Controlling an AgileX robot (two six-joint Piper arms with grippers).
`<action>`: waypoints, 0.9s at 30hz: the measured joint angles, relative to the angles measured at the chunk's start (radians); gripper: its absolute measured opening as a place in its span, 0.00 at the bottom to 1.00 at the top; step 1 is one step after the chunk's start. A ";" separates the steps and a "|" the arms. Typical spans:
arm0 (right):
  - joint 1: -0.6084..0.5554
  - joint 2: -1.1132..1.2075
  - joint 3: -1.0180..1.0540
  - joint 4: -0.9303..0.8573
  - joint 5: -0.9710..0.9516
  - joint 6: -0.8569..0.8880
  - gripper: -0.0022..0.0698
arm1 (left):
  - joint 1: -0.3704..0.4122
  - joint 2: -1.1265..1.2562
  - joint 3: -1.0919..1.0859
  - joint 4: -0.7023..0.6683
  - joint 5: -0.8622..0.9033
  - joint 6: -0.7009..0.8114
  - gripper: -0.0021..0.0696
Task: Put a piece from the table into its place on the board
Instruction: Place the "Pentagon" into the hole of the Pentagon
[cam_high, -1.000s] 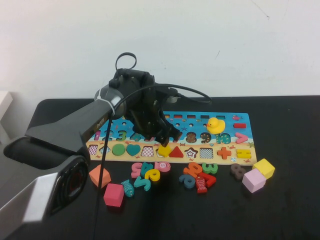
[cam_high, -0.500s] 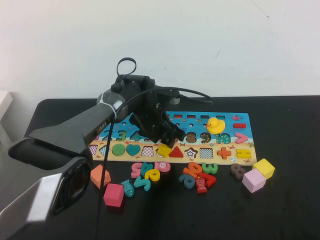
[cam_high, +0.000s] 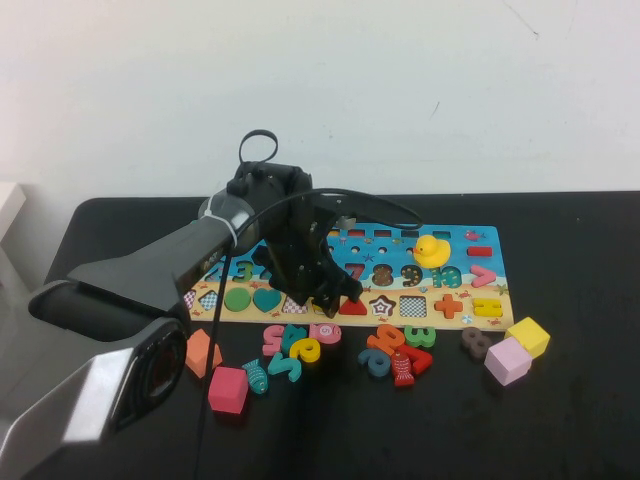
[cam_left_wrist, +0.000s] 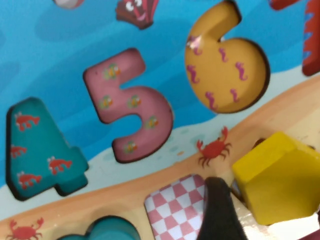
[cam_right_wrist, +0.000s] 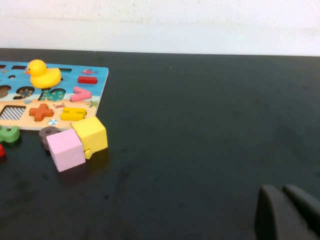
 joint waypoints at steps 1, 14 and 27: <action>0.000 0.000 0.000 0.000 0.000 0.000 0.06 | 0.000 0.000 0.000 0.002 0.000 0.000 0.55; 0.000 0.000 0.000 0.000 0.000 0.000 0.06 | 0.000 -0.050 0.000 0.004 0.022 0.000 0.55; 0.000 0.000 0.000 0.000 0.000 0.000 0.06 | 0.000 -0.062 -0.020 0.004 -0.094 0.000 0.06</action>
